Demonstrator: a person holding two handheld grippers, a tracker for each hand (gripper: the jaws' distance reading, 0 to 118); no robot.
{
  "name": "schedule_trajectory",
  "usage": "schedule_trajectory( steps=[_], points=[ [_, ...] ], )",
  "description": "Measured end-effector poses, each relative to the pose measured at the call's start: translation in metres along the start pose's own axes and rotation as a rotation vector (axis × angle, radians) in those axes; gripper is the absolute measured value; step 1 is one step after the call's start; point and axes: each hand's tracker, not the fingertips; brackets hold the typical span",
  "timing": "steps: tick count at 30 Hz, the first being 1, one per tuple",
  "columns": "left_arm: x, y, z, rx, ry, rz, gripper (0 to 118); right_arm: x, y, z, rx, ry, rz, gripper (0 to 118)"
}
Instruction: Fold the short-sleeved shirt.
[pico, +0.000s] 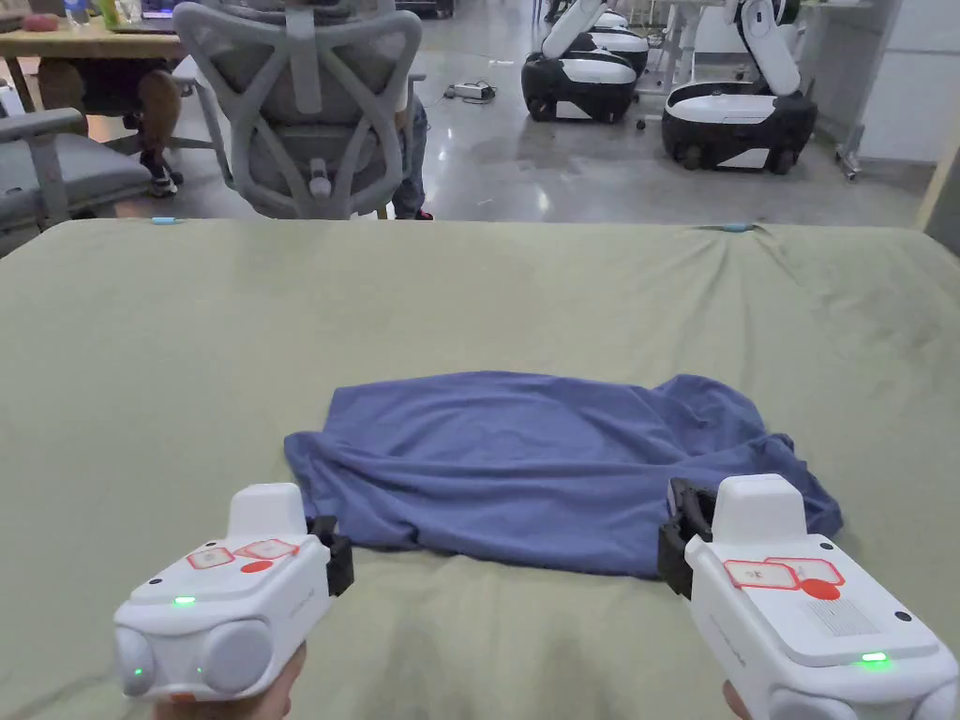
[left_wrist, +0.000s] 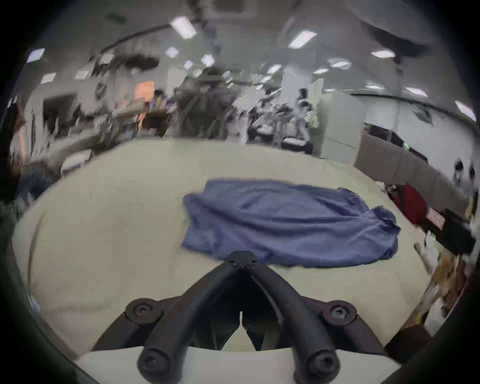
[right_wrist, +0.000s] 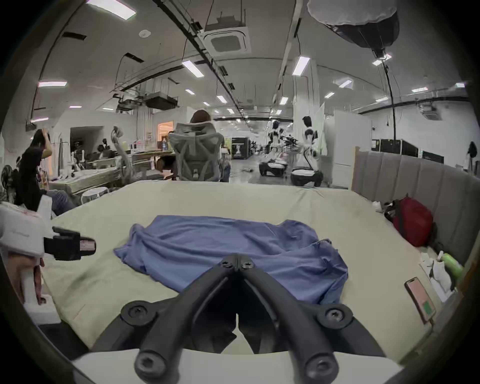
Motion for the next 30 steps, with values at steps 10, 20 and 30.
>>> schedule_trajectory(
  steps=[10,20,30],
  points=[
    [-0.024,0.030,-0.081,-0.071,0.085,-0.084,107,0.043,-0.005,-0.027,-0.070,-0.058,-0.056,0],
    [0.004,0.026,-0.176,-0.199,0.217,-0.373,39,0.112,-0.027,-0.045,-0.185,-0.229,-0.091,0],
    [0.015,0.057,-0.100,-0.075,0.140,-0.342,8,0.155,-0.056,-0.129,-0.380,-0.253,-0.131,108]
  ],
)
